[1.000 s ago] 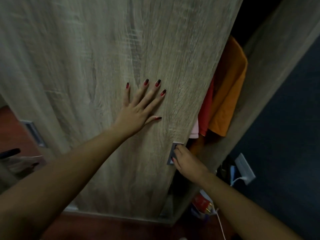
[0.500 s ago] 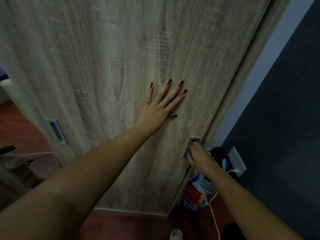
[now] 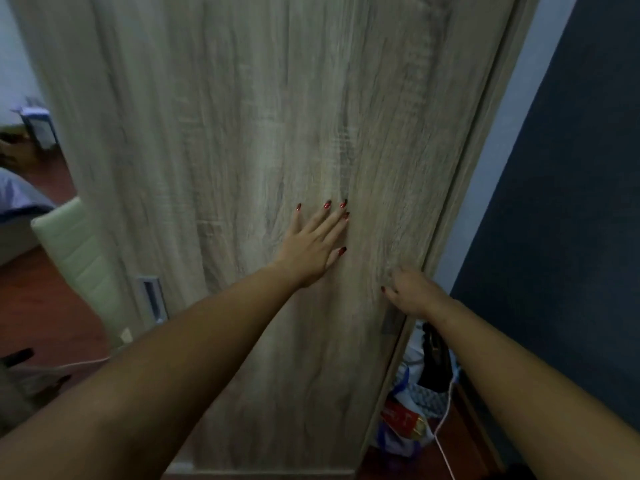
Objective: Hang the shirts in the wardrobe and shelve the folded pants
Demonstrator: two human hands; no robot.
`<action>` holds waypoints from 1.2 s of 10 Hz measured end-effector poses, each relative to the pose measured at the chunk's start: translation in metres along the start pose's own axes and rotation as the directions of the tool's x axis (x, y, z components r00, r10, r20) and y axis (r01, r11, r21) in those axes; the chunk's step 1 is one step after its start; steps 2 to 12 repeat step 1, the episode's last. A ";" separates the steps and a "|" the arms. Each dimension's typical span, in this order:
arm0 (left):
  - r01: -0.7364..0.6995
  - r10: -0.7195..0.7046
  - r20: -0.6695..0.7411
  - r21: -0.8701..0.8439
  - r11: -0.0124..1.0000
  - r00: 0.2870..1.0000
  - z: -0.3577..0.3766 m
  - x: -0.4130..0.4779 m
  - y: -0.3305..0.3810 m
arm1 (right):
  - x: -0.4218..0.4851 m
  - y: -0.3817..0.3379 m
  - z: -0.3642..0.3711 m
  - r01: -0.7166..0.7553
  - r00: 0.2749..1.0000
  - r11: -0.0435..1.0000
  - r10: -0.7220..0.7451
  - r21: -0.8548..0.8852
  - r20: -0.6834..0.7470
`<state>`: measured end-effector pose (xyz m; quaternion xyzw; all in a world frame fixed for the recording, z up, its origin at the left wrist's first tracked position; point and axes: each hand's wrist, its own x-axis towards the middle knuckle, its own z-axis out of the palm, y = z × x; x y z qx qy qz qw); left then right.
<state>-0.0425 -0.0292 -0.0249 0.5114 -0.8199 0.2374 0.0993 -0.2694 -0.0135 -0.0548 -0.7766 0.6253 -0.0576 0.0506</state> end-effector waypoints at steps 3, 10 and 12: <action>0.119 -0.118 0.019 -0.072 0.990 0.993 -0.050 -0.021 -0.040 | 0.001 -0.048 -0.064 -0.001 0.987 1.000 0.004 0.018 -0.159; 0.119 -0.118 0.019 -0.072 0.990 0.993 -0.050 -0.021 -0.040 | 0.001 -0.048 -0.064 -0.001 0.987 1.000 0.004 0.018 -0.159; 0.119 -0.118 0.019 -0.072 0.990 0.993 -0.050 -0.021 -0.040 | 0.001 -0.048 -0.064 -0.001 0.987 1.000 0.004 0.018 -0.159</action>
